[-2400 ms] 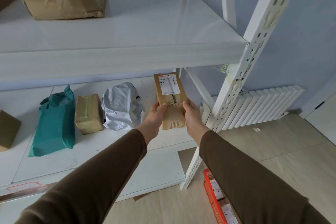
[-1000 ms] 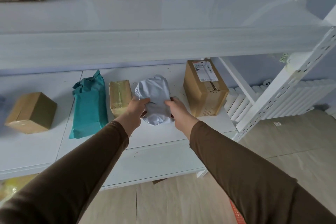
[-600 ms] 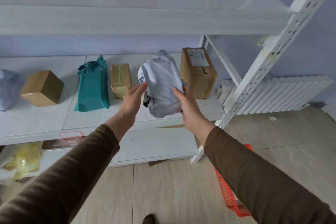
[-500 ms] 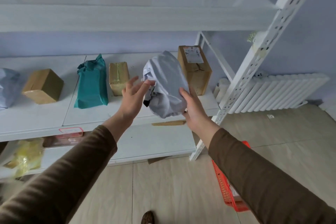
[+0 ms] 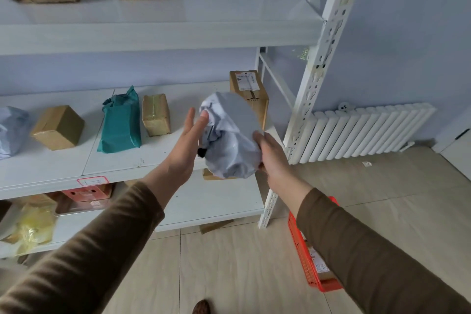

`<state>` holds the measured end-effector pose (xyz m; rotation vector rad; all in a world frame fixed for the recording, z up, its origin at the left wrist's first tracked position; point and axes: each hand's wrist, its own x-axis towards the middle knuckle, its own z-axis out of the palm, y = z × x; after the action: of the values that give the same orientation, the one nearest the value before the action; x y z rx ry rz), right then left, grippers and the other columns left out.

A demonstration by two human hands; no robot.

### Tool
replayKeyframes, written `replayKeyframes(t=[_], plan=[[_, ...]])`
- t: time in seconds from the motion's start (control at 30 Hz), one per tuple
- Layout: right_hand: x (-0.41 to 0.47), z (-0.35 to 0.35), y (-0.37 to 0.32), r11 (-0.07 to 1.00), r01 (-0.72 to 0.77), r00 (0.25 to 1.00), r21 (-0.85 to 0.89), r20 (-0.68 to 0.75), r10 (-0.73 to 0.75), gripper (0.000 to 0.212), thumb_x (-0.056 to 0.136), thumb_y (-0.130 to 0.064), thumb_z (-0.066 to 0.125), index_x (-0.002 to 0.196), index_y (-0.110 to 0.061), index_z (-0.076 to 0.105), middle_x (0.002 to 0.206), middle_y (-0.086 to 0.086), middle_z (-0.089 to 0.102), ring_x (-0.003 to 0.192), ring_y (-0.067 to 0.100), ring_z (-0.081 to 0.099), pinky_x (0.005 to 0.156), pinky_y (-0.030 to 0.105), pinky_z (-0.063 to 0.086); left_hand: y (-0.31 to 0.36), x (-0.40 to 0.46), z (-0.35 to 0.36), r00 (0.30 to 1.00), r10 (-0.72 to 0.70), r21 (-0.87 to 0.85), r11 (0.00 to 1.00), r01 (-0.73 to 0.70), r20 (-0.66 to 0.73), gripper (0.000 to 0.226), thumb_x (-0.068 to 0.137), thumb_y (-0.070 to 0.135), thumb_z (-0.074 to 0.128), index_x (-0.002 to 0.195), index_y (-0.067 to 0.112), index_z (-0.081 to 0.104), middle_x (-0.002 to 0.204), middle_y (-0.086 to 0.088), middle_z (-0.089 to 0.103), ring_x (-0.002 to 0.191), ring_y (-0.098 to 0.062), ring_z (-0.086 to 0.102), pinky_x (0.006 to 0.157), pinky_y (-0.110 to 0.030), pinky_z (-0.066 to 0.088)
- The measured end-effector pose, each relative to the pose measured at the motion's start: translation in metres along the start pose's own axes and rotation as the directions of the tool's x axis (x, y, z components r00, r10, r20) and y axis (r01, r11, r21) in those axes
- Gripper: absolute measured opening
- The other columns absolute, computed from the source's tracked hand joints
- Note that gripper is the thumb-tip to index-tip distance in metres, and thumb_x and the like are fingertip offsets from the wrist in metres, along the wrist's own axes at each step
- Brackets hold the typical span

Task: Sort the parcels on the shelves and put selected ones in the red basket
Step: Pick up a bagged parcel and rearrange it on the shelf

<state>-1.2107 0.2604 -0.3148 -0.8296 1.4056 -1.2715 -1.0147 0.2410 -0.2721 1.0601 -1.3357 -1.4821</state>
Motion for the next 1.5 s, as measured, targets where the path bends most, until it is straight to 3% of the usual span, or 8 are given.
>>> replayKeyframes(t=[0.2, 0.43, 0.7, 0.83, 0.97, 1.17, 1.3, 1.5], plan=[[-0.039, 0.013, 0.007, 0.637, 0.603, 0.781, -0.481, 0.192, -0.594, 0.040, 0.100, -0.043, 0.056, 0.136, -0.025, 0.056, 0.116, -0.005, 0.065, 0.104, 0.016, 0.062, 0.079, 0.033, 0.054, -0.021, -0.017, -0.007, 0.988, -0.087, -0.329, 0.936, 0.125, 0.126, 0.063, 0.105, 0.054, 0.046, 0.152, 0.013, 0.044, 0.149, -0.013, 0.058, 0.140, -0.033, 0.053, 0.120, -0.050, 0.035], [-0.062, 0.028, 0.008, 0.224, 0.738, 0.538, -0.636, 0.355, -0.765, 0.049, 0.100, -0.042, 0.054, 0.144, -0.020, 0.058, 0.138, 0.000, 0.057, 0.126, 0.023, 0.048, 0.107, 0.031, 0.040, -0.037, -0.032, -0.013, 0.970, -0.219, -0.573, 0.784, 0.239, 0.106, 0.083, 0.085, 0.067, 0.058, 0.146, 0.012, 0.052, 0.143, -0.015, 0.063, 0.131, -0.036, 0.061, 0.111, -0.054, 0.045], [-0.051, 0.013, 0.005, 0.639, 0.642, 0.754, -0.423, 0.203, -0.624, 0.043, 0.086, -0.028, 0.054, 0.130, -0.023, 0.056, 0.118, -0.010, 0.056, 0.110, 0.012, 0.053, 0.086, 0.020, 0.048, -0.040, -0.027, -0.026, 0.980, -0.056, -0.402, 0.906, 0.131, 0.193, 0.100, 0.066, 0.032, 0.094, 0.150, 0.013, 0.043, 0.143, -0.013, 0.060, 0.136, -0.037, 0.055, 0.112, -0.052, 0.046], [-0.035, 0.005, 0.011, 0.845, 0.397, 0.916, -0.359, 0.095, -0.390, 0.035, 0.084, -0.033, 0.053, 0.118, -0.031, 0.062, 0.117, -0.009, 0.065, 0.106, 0.016, 0.061, 0.081, 0.037, 0.053, -0.038, -0.019, -0.017, 0.982, 0.159, 0.114, 0.979, -0.170, 0.099, 0.096, 0.073, 0.022, 0.090, 0.151, 0.029, 0.034, 0.149, -0.003, 0.051, 0.137, -0.028, 0.052, 0.110, -0.052, 0.049], [-0.034, -0.003, 0.003, 0.989, -0.073, 0.997, 0.127, 0.029, 0.070, 0.020, 0.102, -0.022, 0.051, 0.105, -0.026, 0.071, 0.110, 0.002, 0.076, 0.101, 0.021, 0.069, 0.097, 0.046, 0.054, -0.047, -0.018, -0.015, 0.843, 0.533, 0.734, 0.547, -0.402, 0.065, 0.116, 0.067, 0.047, 0.092, 0.154, 0.015, 0.023, 0.151, 0.002, 0.034, 0.140, -0.021, 0.032, 0.121, -0.042, 0.029], [-0.033, -0.033, -0.011, 0.876, -0.333, 0.900, 0.348, 0.395, 0.185, 0.061, 0.089, -0.065, 0.065, 0.129, -0.020, 0.070, 0.149, 0.016, 0.056, 0.135, 0.039, 0.054, 0.117, 0.061, 0.036, -0.057, -0.008, -0.029, 0.476, 0.792, 0.835, -0.075, -0.546, 0.382, 0.084, 0.087, 0.033, 0.078, 0.150, 0.004, 0.030, 0.155, -0.016, 0.035, 0.145, -0.039, 0.034, 0.128, -0.044, 0.020], [-0.033, -0.047, -0.017, 0.899, -0.382, 0.802, 0.213, 0.559, 0.208, 0.087, 0.083, -0.081, 0.041, 0.143, -0.021, 0.060, 0.145, 0.016, 0.061, 0.134, 0.034, 0.058, 0.114, 0.054, 0.043, -0.069, -0.004, -0.035, 0.414, 0.764, 0.801, -0.217, -0.558, 0.495, 0.087, 0.091, 0.024, 0.077, 0.157, 0.012, 0.022, 0.155, -0.017, 0.036, 0.146, -0.039, 0.035, 0.123, -0.049, 0.031], [-0.021, -0.055, -0.010, 0.957, -0.263, 0.858, 0.118, 0.482, 0.177, 0.074, 0.065, -0.048, 0.090, 0.128, -0.014, 0.071, 0.130, 0.020, 0.070, 0.119, 0.036, 0.066, 0.111, 0.050, 0.047, -0.076, -0.003, -0.022, 0.461, 0.667, 0.760, -0.253, -0.599, 0.586, 0.091, 0.093, 0.024, 0.071, 0.163, 0.017, 0.014, 0.166, -0.014, 0.023, 0.157, -0.034, 0.018, 0.126, -0.049, 0.025]])
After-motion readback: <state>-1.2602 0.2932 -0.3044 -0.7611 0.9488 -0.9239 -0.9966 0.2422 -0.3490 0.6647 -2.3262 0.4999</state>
